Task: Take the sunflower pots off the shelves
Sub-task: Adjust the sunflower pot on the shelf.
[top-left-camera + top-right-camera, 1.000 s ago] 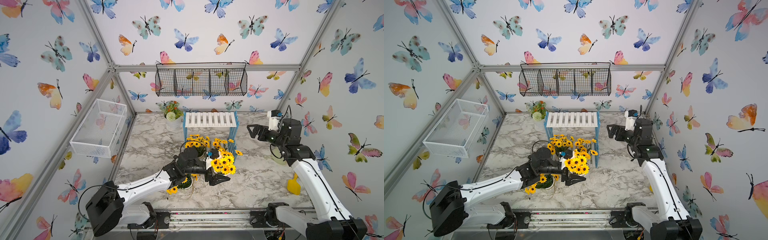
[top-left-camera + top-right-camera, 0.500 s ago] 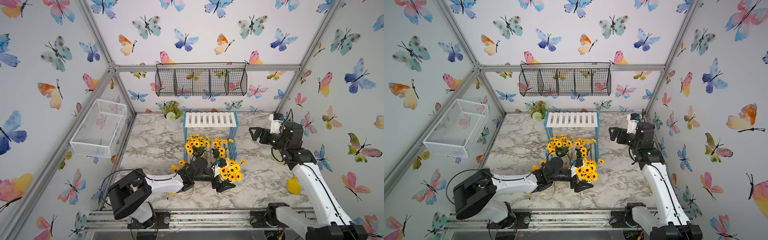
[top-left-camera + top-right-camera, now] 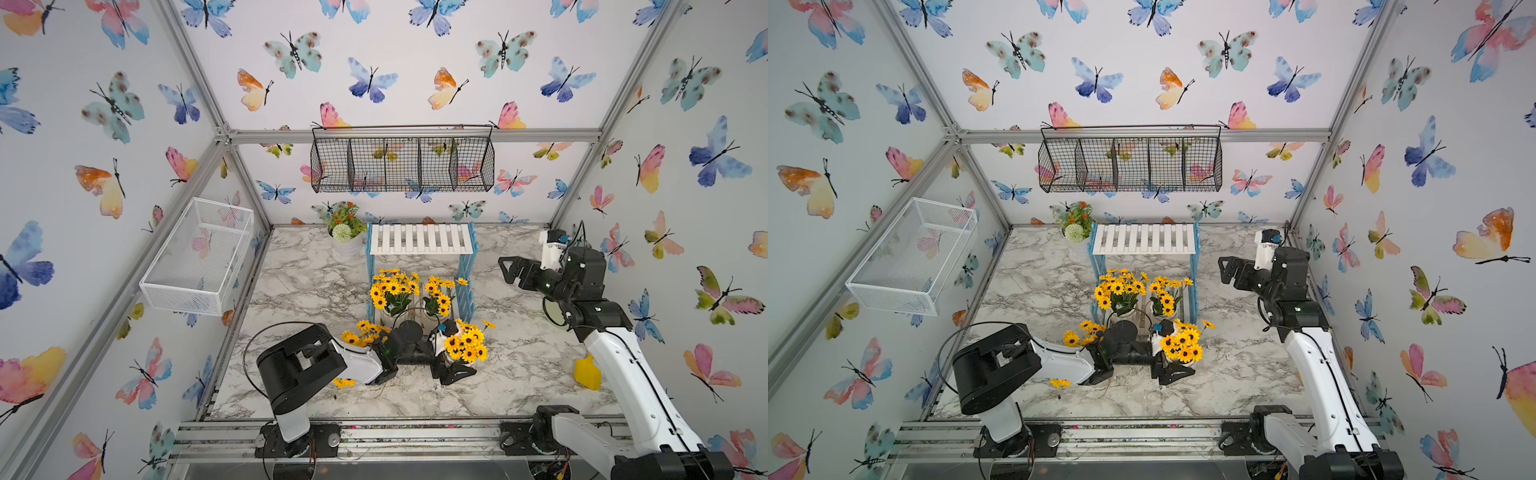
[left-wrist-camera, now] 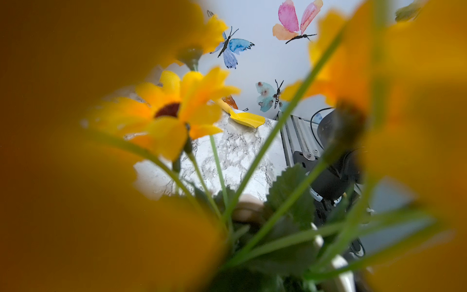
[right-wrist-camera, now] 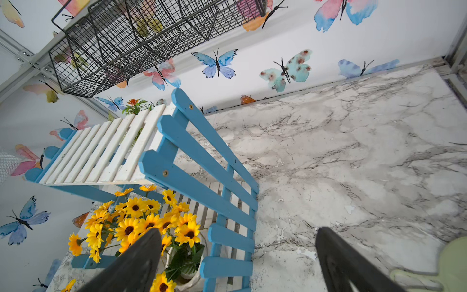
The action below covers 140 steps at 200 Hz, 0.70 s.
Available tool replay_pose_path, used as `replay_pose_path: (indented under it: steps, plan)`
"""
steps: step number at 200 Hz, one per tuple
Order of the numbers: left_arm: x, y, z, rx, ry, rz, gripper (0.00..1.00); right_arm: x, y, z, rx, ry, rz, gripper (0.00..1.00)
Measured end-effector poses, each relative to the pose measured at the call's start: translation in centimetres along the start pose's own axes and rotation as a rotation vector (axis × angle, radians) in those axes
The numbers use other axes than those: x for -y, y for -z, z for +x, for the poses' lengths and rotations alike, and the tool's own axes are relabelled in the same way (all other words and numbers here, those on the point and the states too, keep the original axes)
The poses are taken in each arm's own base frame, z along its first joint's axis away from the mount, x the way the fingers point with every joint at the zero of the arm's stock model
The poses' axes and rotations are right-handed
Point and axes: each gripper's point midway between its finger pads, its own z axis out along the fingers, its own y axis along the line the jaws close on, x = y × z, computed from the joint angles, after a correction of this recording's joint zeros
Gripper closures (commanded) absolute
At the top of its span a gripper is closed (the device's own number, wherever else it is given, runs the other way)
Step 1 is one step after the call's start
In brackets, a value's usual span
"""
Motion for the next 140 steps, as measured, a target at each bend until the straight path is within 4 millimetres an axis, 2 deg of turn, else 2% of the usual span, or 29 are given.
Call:
replay_pose_path:
  steps: [46,78,114,140]
  plan:
    - [-0.6,-1.2,0.1,0.032,0.006,0.010,1.00,0.4,-0.4,1.0,-0.020,-0.015,0.000,0.02]
    - [-1.1,-1.7,1.6,0.016,0.027,0.007,1.00,0.3,-0.4,1.0,-0.014,-0.016,-0.007,0.02]
    - [-1.4,-1.9,2.0,0.034,0.016,0.008,1.00,0.1,-0.4,0.8,-0.007,-0.015,-0.016,0.02]
    - [-1.8,-2.2,3.4,0.016,0.032,0.003,1.00,0.0,-0.3,0.7,-0.005,-0.014,-0.021,0.02]
